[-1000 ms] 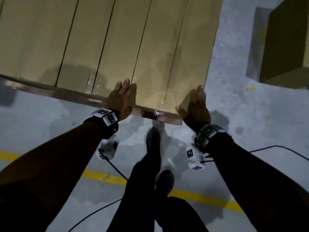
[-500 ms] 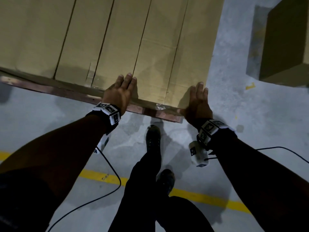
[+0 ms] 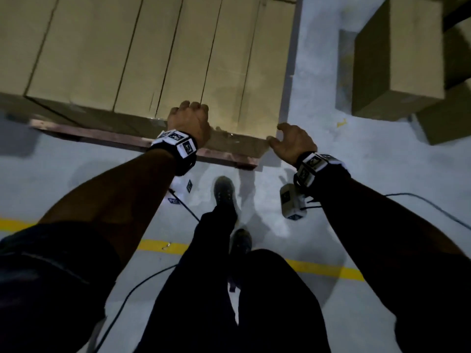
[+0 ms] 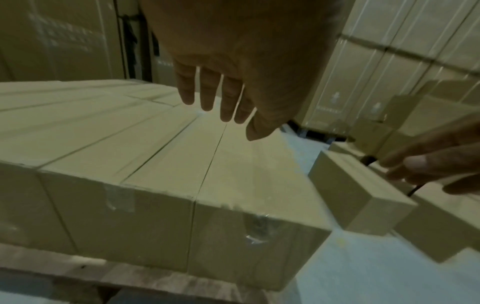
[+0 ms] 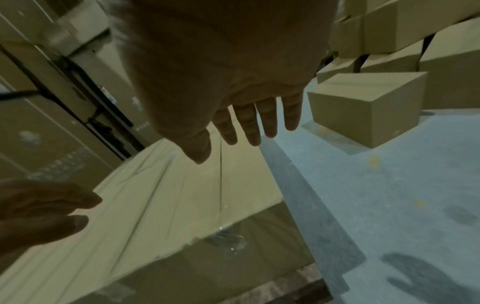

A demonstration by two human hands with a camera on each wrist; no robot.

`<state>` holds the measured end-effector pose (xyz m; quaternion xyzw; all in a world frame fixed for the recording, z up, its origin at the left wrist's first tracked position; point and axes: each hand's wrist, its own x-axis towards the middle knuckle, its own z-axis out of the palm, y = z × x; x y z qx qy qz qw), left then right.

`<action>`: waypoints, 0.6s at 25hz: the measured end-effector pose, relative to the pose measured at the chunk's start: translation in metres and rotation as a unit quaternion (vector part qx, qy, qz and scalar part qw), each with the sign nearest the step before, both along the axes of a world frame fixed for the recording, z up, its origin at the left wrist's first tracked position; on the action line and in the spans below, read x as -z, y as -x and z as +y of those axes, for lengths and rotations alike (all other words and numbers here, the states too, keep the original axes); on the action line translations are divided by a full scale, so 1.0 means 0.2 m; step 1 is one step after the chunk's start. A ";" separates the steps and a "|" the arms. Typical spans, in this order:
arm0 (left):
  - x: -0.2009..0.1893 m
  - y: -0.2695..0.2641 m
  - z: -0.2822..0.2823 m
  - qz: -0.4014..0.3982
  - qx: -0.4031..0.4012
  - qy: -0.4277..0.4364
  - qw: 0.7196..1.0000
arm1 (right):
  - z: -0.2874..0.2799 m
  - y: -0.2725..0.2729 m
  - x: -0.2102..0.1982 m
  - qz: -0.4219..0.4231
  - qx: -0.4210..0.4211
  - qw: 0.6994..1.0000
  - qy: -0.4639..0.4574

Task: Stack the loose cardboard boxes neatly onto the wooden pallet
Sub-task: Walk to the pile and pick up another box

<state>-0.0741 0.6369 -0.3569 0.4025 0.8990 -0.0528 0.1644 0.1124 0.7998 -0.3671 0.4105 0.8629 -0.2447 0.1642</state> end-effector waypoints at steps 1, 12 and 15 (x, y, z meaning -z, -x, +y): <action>-0.12 -0.08 -0.04 0.004 -0.004 -0.023 1.000 | -0.05 -0.08 -0.13 0.012 0.014 1.000 -0.004; -1.09 -0.62 -0.39 0.032 0.094 -0.198 0.975 | -0.65 -0.73 -1.18 0.134 0.201 0.967 -0.081; -1.25 -0.68 -0.50 0.031 0.143 -0.222 0.964 | -0.87 -0.83 -1.31 0.144 0.252 0.951 -0.111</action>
